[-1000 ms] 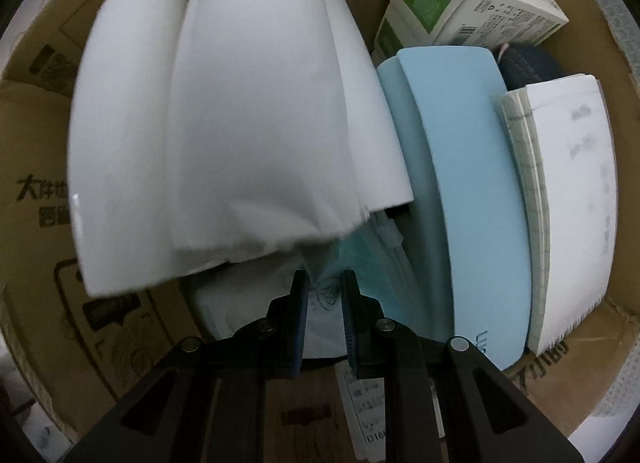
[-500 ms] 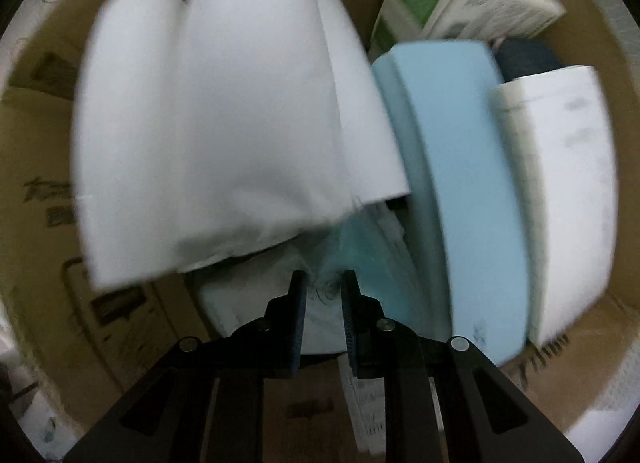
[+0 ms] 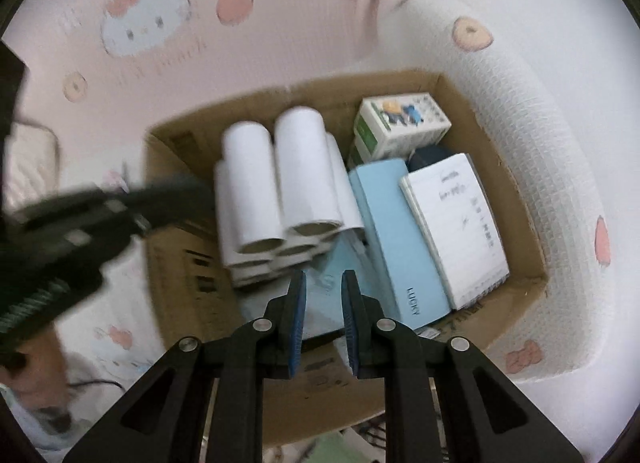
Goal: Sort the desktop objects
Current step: 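Open both tools and withdraw them up out of the box, then move both open tools over the sheet toward the red-labelled pouch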
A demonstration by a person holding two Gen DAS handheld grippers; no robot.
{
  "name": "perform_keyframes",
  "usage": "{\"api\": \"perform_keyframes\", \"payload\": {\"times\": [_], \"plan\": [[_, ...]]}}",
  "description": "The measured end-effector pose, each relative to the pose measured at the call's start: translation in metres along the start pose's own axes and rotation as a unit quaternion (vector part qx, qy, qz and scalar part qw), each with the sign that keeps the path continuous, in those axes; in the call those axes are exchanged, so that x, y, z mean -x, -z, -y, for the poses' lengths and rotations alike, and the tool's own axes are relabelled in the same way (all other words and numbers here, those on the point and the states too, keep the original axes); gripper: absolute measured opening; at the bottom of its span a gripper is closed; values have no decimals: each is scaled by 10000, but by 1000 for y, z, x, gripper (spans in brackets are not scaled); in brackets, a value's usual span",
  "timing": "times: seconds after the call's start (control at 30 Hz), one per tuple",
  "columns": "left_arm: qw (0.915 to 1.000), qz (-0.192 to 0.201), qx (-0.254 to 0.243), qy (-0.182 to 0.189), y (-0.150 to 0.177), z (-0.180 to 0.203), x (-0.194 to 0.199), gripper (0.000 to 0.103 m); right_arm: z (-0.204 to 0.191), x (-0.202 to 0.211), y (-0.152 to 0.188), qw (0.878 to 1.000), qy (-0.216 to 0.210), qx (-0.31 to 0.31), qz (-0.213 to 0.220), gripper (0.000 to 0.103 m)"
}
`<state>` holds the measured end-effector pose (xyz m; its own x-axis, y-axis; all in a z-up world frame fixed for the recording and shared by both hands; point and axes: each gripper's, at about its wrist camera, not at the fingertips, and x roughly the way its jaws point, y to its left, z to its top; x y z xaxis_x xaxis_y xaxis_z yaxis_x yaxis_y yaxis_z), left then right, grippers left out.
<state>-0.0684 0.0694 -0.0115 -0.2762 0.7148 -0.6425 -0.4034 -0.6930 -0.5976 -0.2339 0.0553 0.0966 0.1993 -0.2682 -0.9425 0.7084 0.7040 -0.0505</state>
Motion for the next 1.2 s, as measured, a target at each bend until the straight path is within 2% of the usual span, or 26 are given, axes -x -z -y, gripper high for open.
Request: {"api": "perform_keyframes", "payload": {"times": [0.07, 0.13, 0.2, 0.27, 0.3, 0.47, 0.57, 0.73, 0.8, 0.87, 1.0, 1.2], "plan": [[10000, 59, -3, 29, 9, -2, 3, 3, 3, -7, -11, 9995, -239, -31, 189, 14], [9999, 90, -1, -111, 16, -6, 4, 3, 8, -10, -15, 9986, -434, -40, 291, 14], [9997, 198, -3, -146, 24, -11, 6, 3, -5, -25, -19, 9982, -512, -14, 328, 14], [9997, 254, -3, -59, 29, -16, 8, 3, -15, -64, -22, 9968, -684, 58, 414, 14], [9996, 289, 6, -7, 31, -19, 9, 3, -22, -65, -23, 9959, -743, -165, 488, 14], [9987, 502, 33, 87, 41, -32, 20, 3, -38, -76, -32, 9965, -641, -132, 528, 14], [9971, 744, -11, 126, 46, -39, 34, 3, -44, -72, -38, 9935, -823, -190, 757, 14], [9896, 1359, -332, -343, 60, -47, 64, 4, -65, -58, -42, 9838, -1342, -242, 1164, 14], [9867, 1483, -336, -580, 66, -54, 72, 4, -74, -60, -44, 9804, -1548, -205, 1200, 14], [9856, 1525, -220, -691, 72, -64, 76, 4, -86, -67, -47, 9791, -1660, -92, 1168, 14], [9860, 1516, 318, -612, 85, -96, 84, 3, -110, -86, -51, 9787, -1773, 83, 1029, 14], [9788, 1607, 1098, -643, 112, -144, 97, 3, -133, -107, -52, 9636, -2334, 103, 1302, 14]]}}
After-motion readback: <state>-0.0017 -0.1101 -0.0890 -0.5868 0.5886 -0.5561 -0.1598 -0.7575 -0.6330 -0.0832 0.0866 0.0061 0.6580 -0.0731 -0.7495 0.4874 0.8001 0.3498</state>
